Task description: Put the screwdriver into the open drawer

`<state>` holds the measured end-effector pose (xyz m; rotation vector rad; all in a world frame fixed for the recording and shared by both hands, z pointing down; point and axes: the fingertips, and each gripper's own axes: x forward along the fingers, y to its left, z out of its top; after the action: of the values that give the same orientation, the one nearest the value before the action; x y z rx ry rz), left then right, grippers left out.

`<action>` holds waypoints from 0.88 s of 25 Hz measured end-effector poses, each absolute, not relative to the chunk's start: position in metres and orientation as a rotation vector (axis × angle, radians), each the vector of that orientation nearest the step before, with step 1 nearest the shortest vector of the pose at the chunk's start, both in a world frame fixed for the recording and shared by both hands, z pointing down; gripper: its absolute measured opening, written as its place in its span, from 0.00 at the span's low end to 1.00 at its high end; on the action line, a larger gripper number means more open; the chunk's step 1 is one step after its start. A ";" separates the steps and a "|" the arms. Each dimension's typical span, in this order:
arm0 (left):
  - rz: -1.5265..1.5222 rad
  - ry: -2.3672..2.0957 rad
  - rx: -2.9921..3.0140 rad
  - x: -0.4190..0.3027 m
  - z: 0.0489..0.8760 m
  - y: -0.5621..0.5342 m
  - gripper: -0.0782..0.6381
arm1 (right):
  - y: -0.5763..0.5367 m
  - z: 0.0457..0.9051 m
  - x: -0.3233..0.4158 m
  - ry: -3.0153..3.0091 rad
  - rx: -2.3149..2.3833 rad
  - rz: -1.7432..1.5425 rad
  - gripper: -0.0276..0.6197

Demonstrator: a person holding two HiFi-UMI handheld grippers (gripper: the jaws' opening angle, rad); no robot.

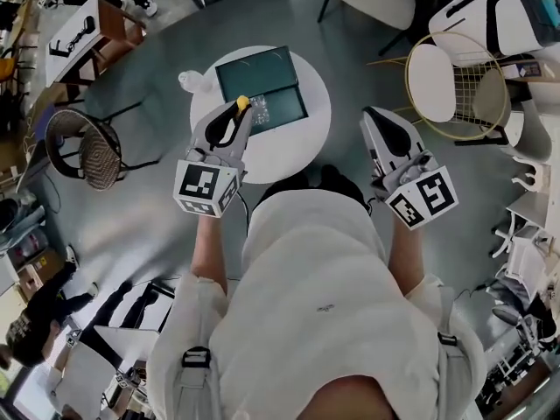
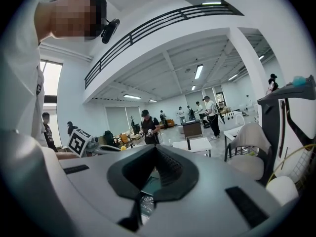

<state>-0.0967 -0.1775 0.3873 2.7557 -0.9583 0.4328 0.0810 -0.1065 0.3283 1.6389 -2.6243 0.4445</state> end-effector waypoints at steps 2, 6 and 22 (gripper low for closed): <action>0.497 -0.912 2.760 -0.093 0.404 -0.182 0.21 | -0.108 0.331 0.080 -2.601 1.658 0.459 0.05; 0.605 -0.834 2.770 -0.084 0.433 -0.191 0.21 | -0.114 0.337 0.080 -2.569 1.682 0.485 0.05; 1.041 -0.596 2.768 -0.056 0.534 -0.208 0.21 | -0.114 0.358 0.090 -2.456 1.724 0.594 0.05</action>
<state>-0.0563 -0.2082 0.5337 2.7681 -0.5959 1.0413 0.0902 -0.1140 0.3578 1.7240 -2.4561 0.5941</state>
